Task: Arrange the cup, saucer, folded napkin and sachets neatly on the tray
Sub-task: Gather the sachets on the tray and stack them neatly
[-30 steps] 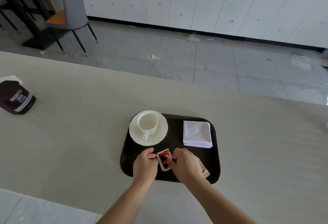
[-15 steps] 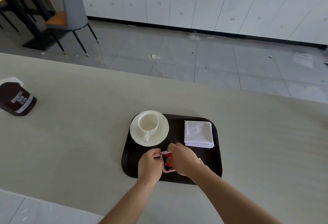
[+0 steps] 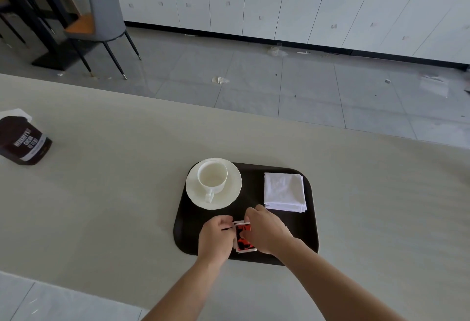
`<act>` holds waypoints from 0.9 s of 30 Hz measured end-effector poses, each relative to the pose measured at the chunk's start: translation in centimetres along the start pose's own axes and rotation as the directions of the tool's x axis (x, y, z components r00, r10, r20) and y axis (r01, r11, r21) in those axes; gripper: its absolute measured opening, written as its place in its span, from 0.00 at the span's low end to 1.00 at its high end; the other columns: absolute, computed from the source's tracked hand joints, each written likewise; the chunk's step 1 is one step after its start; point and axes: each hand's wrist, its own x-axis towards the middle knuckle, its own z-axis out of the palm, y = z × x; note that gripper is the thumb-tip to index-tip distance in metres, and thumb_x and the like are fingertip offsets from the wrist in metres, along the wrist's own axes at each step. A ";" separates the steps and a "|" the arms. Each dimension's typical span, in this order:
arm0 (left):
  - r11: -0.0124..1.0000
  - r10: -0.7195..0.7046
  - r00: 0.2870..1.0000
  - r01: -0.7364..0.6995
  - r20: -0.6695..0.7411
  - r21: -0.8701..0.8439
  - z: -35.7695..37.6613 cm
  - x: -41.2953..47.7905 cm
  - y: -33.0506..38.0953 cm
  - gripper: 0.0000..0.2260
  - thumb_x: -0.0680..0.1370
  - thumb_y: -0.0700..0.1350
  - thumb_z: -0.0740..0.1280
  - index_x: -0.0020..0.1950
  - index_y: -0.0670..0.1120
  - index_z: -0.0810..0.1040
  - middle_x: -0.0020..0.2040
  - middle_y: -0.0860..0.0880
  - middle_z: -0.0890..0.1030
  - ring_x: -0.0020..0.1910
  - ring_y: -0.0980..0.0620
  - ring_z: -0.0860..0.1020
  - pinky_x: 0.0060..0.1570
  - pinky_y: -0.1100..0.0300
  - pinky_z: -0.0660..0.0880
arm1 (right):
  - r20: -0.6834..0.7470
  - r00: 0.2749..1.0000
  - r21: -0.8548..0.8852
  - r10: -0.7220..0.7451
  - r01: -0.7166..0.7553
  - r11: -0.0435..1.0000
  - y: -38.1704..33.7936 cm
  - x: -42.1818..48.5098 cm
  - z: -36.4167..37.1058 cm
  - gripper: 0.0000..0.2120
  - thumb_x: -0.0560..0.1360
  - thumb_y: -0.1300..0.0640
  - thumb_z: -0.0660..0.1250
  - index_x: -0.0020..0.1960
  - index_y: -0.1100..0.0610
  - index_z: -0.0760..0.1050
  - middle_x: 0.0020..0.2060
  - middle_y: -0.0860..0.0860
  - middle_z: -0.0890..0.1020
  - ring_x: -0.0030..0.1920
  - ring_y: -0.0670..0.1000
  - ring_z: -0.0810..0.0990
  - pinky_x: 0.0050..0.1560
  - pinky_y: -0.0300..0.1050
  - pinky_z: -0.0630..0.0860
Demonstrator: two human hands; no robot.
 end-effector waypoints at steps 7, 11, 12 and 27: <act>1.000 -0.005 1.000 0.005 0.010 -0.029 -0.1 0.0 0.0 0.14 0.74 0.36 0.68 0.57 0.48 0.80 0.50 0.53 0.83 0.52 0.54 0.81 0.58 0.49 0.78 | -0.070 0.996 0.079 -0.047 0.052 0.995 0.8 -0.9 0.6 0.18 0.77 0.52 0.69 0.66 0.51 0.72 0.57 0.49 0.73 0.49 0.51 0.76 0.46 0.41 0.72; 1.000 -0.008 1.000 0.008 0.018 -0.019 0.1 -0.3 0.0 0.14 0.74 0.35 0.67 0.58 0.46 0.80 0.50 0.52 0.84 0.51 0.54 0.81 0.57 0.50 0.79 | -0.033 0.999 0.033 -0.037 0.038 0.999 0.9 -0.6 0.3 0.15 0.76 0.49 0.69 0.60 0.52 0.74 0.53 0.50 0.74 0.49 0.52 0.76 0.47 0.43 0.75; 1.000 -0.010 1.000 0.010 0.021 -0.013 0.3 -0.5 0.0 0.13 0.74 0.35 0.67 0.58 0.46 0.80 0.49 0.52 0.84 0.51 0.54 0.81 0.56 0.51 0.79 | -0.028 0.999 0.026 -0.032 0.033 0.999 0.9 -0.6 0.3 0.15 0.75 0.48 0.70 0.59 0.52 0.74 0.53 0.50 0.74 0.48 0.51 0.76 0.47 0.43 0.75; 0.984 0.047 0.999 -0.047 0.006 0.169 -0.3 -1.1 -0.1 0.17 0.75 0.37 0.66 0.64 0.46 0.77 0.52 0.51 0.83 0.52 0.55 0.80 0.55 0.56 0.78 | -0.115 0.993 0.117 0.005 0.008 0.993 1.2 -0.9 0.2 0.13 0.77 0.52 0.69 0.60 0.53 0.75 0.54 0.51 0.75 0.48 0.53 0.79 0.48 0.43 0.78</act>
